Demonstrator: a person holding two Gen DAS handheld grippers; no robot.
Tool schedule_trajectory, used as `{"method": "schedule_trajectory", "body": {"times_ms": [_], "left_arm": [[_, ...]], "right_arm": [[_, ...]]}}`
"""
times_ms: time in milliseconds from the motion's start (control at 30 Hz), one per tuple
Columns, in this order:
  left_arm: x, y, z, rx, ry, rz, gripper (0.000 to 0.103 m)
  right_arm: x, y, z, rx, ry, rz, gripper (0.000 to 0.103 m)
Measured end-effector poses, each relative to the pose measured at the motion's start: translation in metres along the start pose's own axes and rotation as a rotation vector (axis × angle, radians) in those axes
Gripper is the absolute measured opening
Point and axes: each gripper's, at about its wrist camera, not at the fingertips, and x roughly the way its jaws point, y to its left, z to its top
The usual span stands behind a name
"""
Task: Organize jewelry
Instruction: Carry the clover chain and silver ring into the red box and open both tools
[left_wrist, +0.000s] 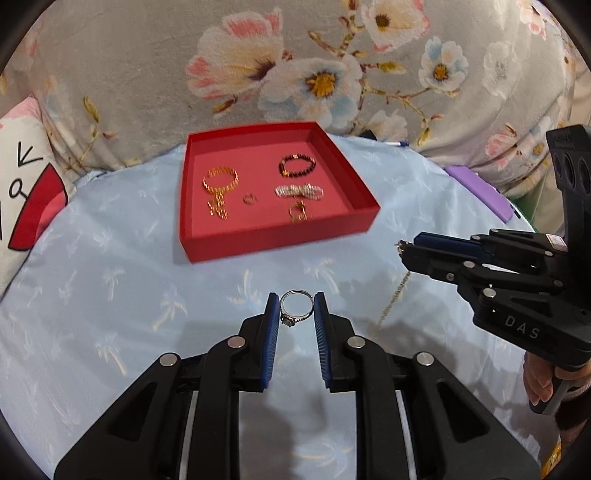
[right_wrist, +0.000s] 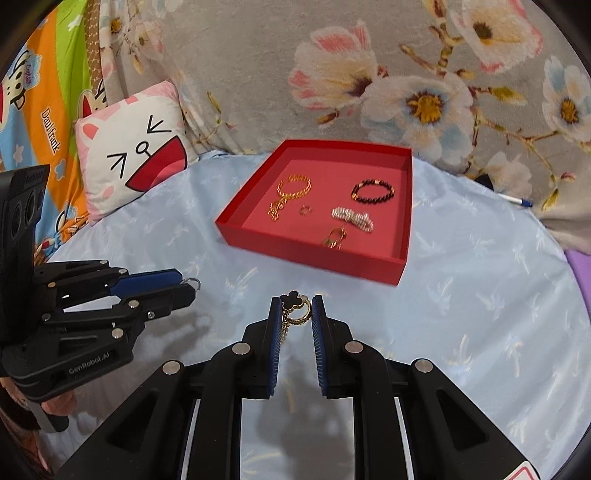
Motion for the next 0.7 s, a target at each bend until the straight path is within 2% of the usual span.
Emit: {"method": "schedule_trajectory", "body": {"times_ms": [367,533,700], "left_arm": [[0.018,0.027,0.09,-0.016,-0.025,0.022,0.018],[0.041,0.041,0.135,-0.018,-0.047,0.058,0.018],[0.072,0.056,0.162,-0.039,-0.044,0.091,0.018]], "right_arm": [[0.009,-0.019,0.098,-0.007,-0.032,-0.047,0.015],[0.032,-0.03,0.146,0.001,-0.045,-0.078,0.015],[0.064,-0.039,0.175,0.011,-0.041,-0.103,0.015]]}}
